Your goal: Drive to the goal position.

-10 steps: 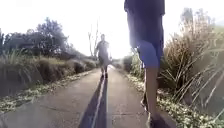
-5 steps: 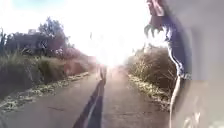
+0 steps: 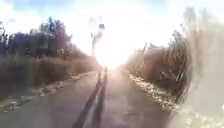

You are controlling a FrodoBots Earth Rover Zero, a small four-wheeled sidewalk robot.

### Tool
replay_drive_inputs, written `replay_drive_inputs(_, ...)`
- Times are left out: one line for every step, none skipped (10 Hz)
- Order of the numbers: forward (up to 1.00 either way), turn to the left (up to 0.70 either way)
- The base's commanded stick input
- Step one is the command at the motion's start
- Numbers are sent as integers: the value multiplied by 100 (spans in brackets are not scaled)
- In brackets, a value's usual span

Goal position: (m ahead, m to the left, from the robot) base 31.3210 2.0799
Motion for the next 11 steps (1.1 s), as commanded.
replay_drive_inputs(0, 0)
replay_drive_inputs(0, 0)
replay_drive_inputs(0, 0)
replay_drive_inputs(0, 0)
replay_drive_inputs(0, 0)
replay_drive_inputs(1, 0)
replay_drive_inputs(10, 0)
replay_drive_inputs(20, 0)
replay_drive_inputs(70, 0)
replay_drive_inputs(70, 0)
replay_drive_inputs(70, 0)
